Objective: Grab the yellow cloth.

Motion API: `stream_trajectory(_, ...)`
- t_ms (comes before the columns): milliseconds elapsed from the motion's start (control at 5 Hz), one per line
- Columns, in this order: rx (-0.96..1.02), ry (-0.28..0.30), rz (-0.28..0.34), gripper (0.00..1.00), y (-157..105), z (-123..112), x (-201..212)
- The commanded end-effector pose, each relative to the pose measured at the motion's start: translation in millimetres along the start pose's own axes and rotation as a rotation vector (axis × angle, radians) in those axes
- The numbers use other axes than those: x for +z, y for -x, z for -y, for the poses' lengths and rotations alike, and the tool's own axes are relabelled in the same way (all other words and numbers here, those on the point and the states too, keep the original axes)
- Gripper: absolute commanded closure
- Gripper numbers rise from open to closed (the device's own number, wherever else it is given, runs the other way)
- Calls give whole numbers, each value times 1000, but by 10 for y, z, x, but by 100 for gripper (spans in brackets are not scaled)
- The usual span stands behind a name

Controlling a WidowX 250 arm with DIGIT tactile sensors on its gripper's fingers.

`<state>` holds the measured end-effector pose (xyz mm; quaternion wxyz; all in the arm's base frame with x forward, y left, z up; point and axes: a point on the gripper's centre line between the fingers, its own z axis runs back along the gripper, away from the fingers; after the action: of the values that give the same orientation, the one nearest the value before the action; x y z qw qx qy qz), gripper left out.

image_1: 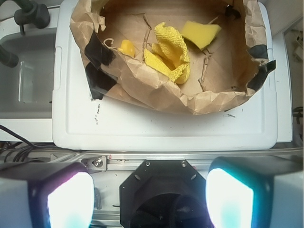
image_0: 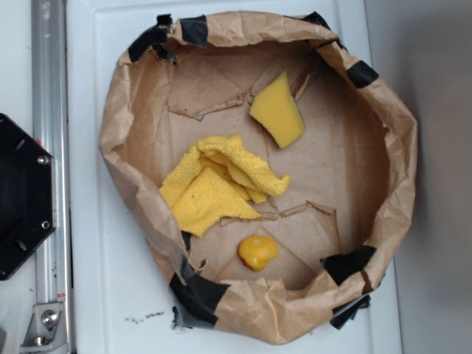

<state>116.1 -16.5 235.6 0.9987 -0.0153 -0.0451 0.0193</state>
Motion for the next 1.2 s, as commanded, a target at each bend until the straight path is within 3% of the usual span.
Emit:
stream_trajectory(0,0,0,0,0,0,0,0)
stream_trajectory(200,56,6,-57,0,-118,-127,-183)
stream_trajectory(800,56,6,-57,0,-118,-127,-183)
stream_trajectory(1000,-1,-58,-21,0,-511,-207,-200)
